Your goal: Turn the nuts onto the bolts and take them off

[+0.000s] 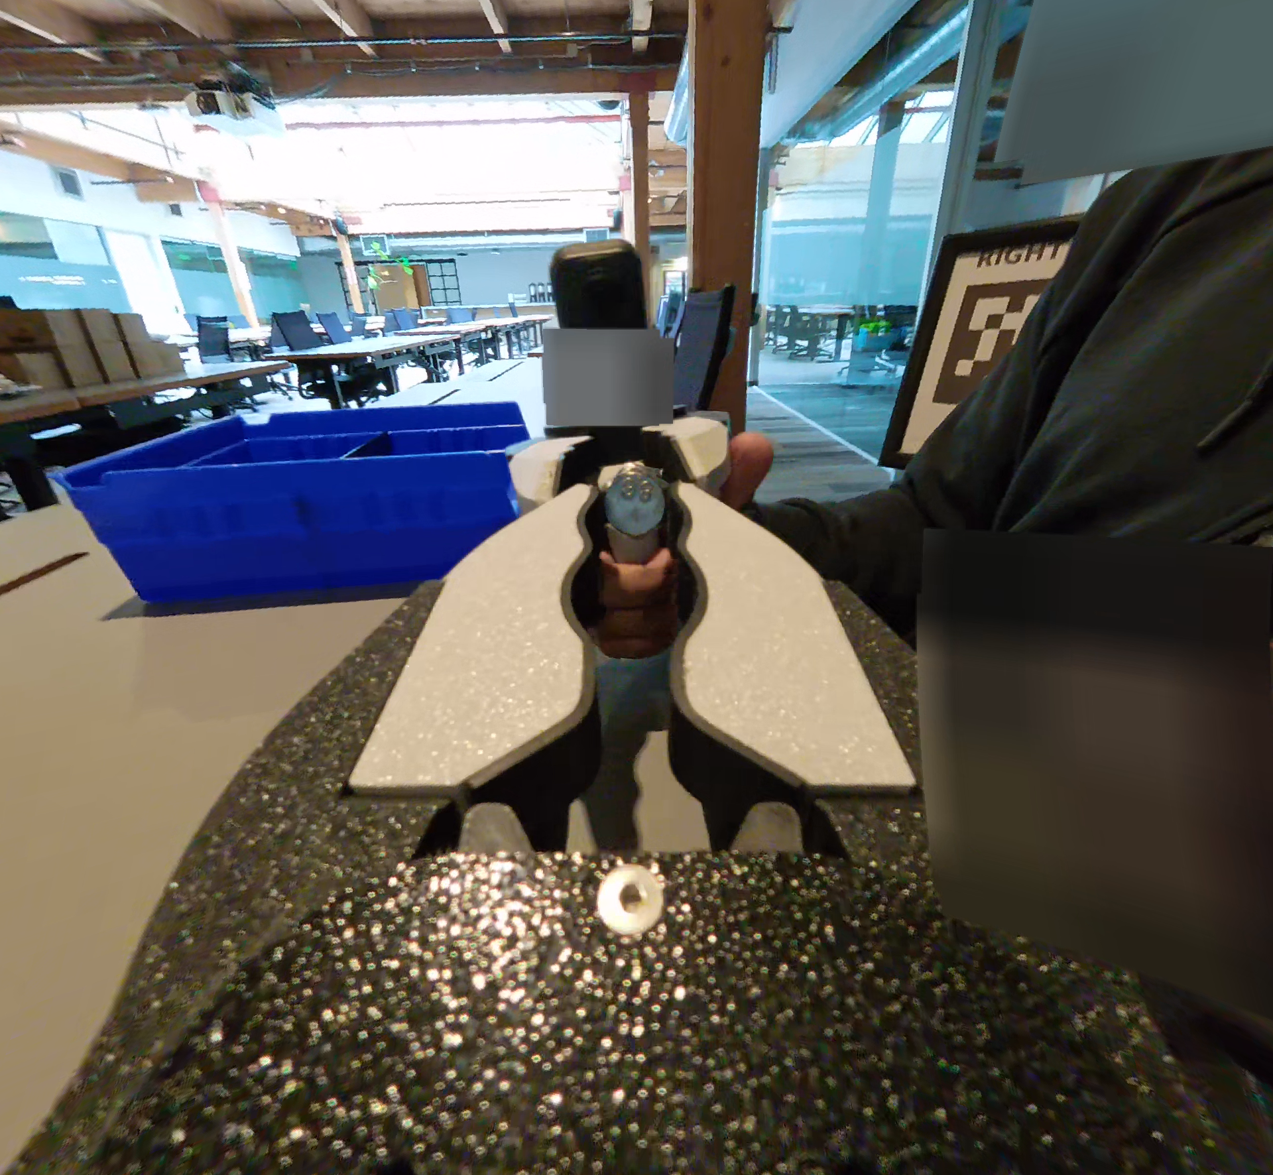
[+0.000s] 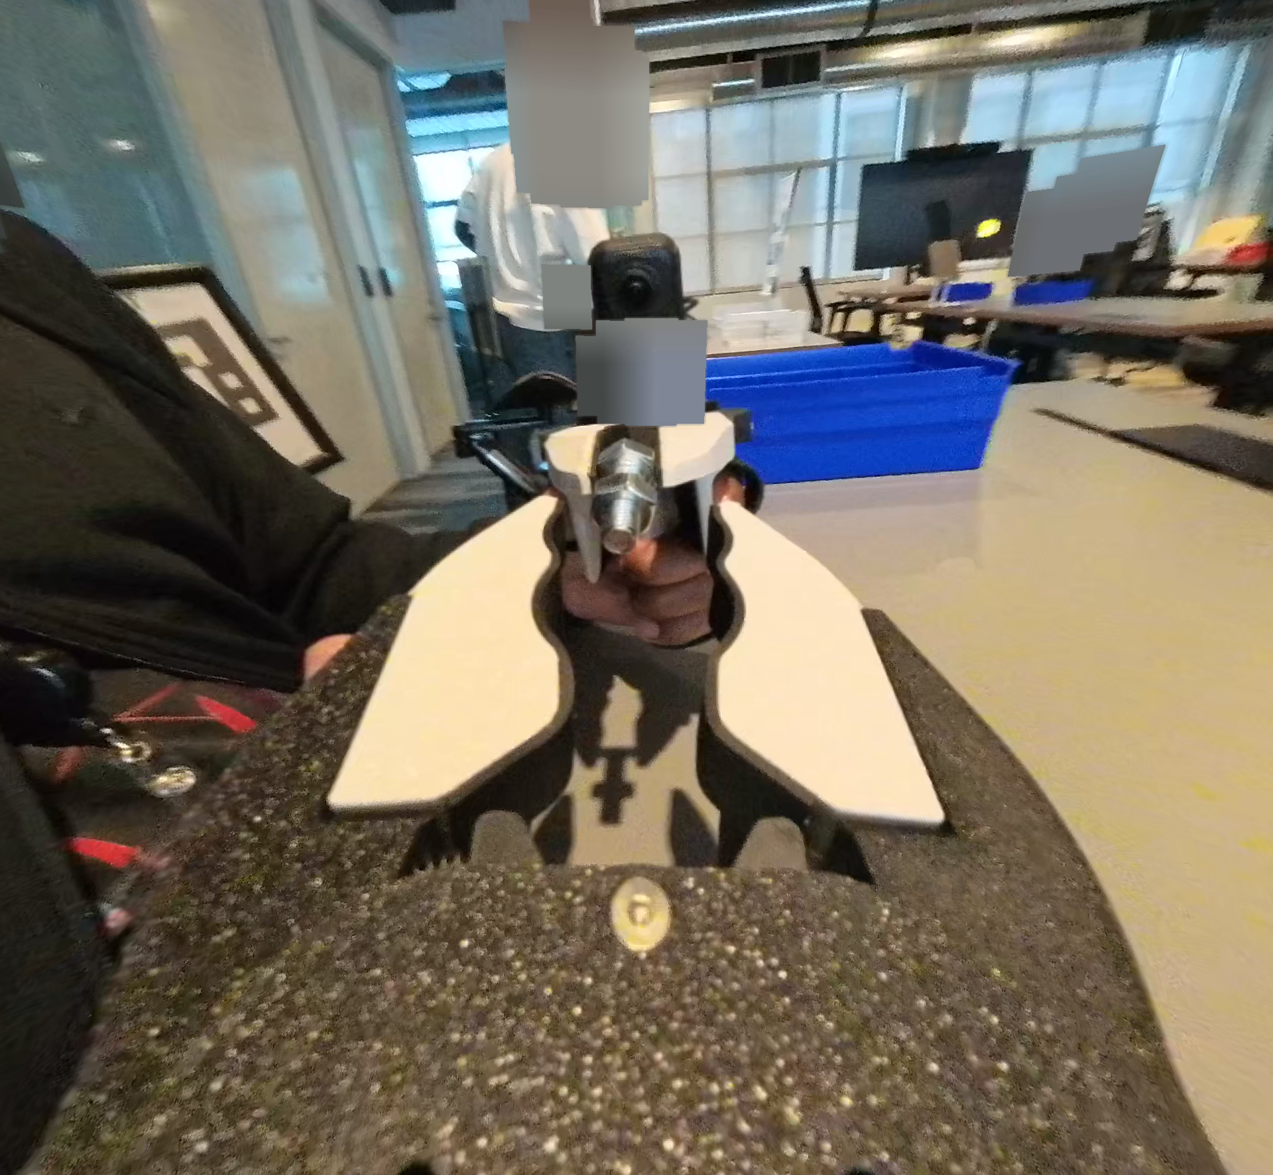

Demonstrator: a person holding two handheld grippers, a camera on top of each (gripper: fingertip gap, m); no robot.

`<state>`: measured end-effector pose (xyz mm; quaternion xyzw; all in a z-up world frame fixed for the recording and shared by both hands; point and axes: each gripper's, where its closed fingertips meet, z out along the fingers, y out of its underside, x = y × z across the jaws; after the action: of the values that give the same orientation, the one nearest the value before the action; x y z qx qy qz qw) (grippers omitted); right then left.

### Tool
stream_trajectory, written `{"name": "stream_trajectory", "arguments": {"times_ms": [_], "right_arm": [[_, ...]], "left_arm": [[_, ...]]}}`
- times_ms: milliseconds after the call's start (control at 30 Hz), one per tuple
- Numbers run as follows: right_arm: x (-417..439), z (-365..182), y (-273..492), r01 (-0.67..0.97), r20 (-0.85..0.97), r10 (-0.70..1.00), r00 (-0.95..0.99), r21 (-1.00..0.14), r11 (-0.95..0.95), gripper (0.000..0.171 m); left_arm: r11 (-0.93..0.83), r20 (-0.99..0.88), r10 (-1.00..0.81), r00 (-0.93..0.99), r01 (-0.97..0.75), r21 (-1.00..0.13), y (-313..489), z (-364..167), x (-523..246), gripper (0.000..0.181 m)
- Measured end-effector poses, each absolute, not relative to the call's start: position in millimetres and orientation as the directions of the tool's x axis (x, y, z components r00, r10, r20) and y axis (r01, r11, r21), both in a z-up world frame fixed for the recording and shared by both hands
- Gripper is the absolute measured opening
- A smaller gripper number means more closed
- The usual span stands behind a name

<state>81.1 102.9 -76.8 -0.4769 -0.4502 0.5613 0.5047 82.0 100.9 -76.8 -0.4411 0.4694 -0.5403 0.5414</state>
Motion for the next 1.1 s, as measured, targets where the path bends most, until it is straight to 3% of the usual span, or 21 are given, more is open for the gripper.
{"name": "stream_trajectory", "arguments": {"times_ms": [100, 200, 333, 500, 567, 767, 933, 1100], "right_arm": [[79, -80, 101, -0.119, -0.138, 0.987, -0.081, -0.982, -0.147, 0.037], [78, -82, 97, -0.1, -0.089, 0.993, -0.082, -0.99, -0.097, 0.018], [78, -85, 99, -0.052, 0.17, 0.984, 0.055, -0.984, 0.173, 0.017], [76, -91, 106, 0.107, 0.56, 0.794, 0.237, -0.827, 0.552, 0.018], [75, -89, 103, 0.07, 0.501, 0.837, 0.218, -0.864, 0.499, 0.022], [78, -82, 103, -0.085, 0.096, 0.993, 0.062, -0.991, 0.101, 0.038], [80, -80, 101, -0.122, -0.107, 0.992, -0.064, -0.986, -0.114, 0.036], [79, -82, 98, -0.106, -0.128, 0.987, -0.099, -0.985, -0.139, 0.018]], "left_arm": [[0.075, -0.076, -0.997, -0.005, 0.153, -0.985, 100, -78, 84, 0.016], [0.084, -0.084, -0.996, 0.0, 0.133, -0.988, 100, -81, 86, 0.017], [-0.034, 0.026, -0.998, -0.059, 0.134, -0.99, 100, -83, 85, 0.017], [-0.231, 0.211, -0.966, -0.148, 0.138, -0.963, 105, -87, 83, 0.017], [-0.168, 0.149, -0.981, -0.126, 0.155, -0.974, 103, -84, 82, 0.017], [-0.021, 0.012, -0.999, -0.052, 0.181, -0.983, 101, -77, 81, 0.017], [0.11, -0.109, -0.994, 0.019, 0.152, -0.982, 100, -77, 83, 0.017], [0.165, -0.161, -0.986, 0.045, 0.11, -0.98, 100, -81, 87, 0.017]]}}
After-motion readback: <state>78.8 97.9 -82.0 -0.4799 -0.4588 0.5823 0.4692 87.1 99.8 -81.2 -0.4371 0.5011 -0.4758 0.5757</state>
